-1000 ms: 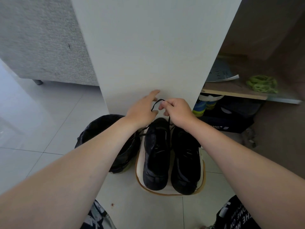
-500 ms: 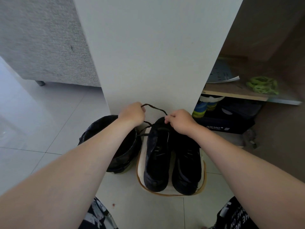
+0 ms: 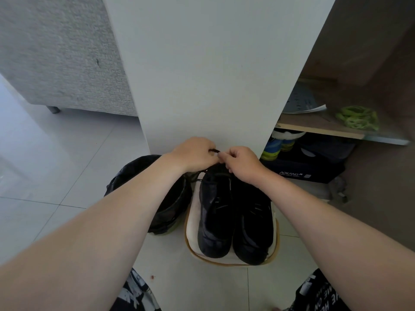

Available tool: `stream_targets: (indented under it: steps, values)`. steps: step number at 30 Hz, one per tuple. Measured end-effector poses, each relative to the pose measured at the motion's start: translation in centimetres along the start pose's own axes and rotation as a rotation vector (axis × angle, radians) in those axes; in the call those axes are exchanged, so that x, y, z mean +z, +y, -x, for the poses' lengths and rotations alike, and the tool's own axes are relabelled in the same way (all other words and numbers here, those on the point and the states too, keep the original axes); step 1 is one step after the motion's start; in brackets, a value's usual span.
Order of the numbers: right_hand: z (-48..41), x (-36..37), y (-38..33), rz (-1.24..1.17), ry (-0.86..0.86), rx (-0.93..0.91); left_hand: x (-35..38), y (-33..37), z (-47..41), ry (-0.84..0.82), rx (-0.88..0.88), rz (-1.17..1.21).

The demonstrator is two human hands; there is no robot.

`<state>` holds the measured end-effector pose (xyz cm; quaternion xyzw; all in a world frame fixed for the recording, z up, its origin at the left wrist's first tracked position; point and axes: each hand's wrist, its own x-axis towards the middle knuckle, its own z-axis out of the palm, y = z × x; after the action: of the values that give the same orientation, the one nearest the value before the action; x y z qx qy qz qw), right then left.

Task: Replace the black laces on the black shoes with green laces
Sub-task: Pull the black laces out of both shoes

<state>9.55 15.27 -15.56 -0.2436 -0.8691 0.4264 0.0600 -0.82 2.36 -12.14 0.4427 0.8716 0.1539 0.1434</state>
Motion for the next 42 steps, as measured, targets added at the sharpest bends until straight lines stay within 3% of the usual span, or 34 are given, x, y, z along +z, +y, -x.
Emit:
stream_targets:
  steps: [3, 7, 10, 12, 15, 19, 22, 26, 30, 33, 35, 37, 39, 42]
  values:
    - [0.3, 0.0, 1.1, 0.161, -0.221, 0.100, 0.1, -0.4, -0.3, 0.095, -0.107, 0.308]
    - [0.3, -0.1, 1.2, 0.062, -0.229, 0.211, 0.9, -1.5, 0.6, 0.231, -0.108, -0.069]
    - [0.2, -0.2, 0.2, -0.109, -0.146, 0.379, 2.0, -2.2, 0.4, 0.194, -0.094, -0.295]
    - [0.0, -0.1, 0.0, -0.063, -0.019, 0.382, 2.9, -2.0, 0.0, 0.179, -0.095, -0.356]
    - [-0.2, -0.1, 0.2, 0.070, 0.193, 0.256, 3.3, -1.1, -0.6, 0.194, -0.148, -0.199]
    - [-0.2, -0.8, 0.2, -0.018, 0.226, 0.170, 2.0, -0.9, -0.8, 0.033, -0.274, 0.174]
    - [-0.6, -0.5, 0.7, 0.180, 0.150, 0.105, 0.8, -1.7, -0.5, 0.096, -0.356, 0.344]
    - [-0.4, 0.5, 0.9, 0.488, 0.019, 0.164, 0.7, -2.5, -0.1, 0.174, -0.365, 0.256]
    - [-0.5, -0.3, 1.4, 0.405, -0.158, 0.188, 1.1, -4.1, -0.4, 0.246, -0.393, 0.150]
    - [-0.2, -1.3, 2.2, 0.487, -0.234, 0.209, 1.6, -4.4, -0.3, 0.182, -0.437, -0.127]
    - [-0.1, -1.9, 2.5, 0.424, -0.290, 0.253, 2.1, -4.2, -0.1, 0.186, -0.362, -0.277]
    - [0.0, -2.1, 2.3, 0.422, -0.386, 0.275, 2.3, -3.1, -0.1, 0.233, -0.171, -0.208]
    - [-0.3, -1.8, 2.1, 0.502, -0.422, 0.236, 2.2, -1.4, 0.0, 0.152, -0.025, 0.027]
    - [-0.4, -1.5, 1.6, 0.667, -0.417, 0.185, 2.9, 1.2, 0.6, -0.235, -0.064, 0.330]
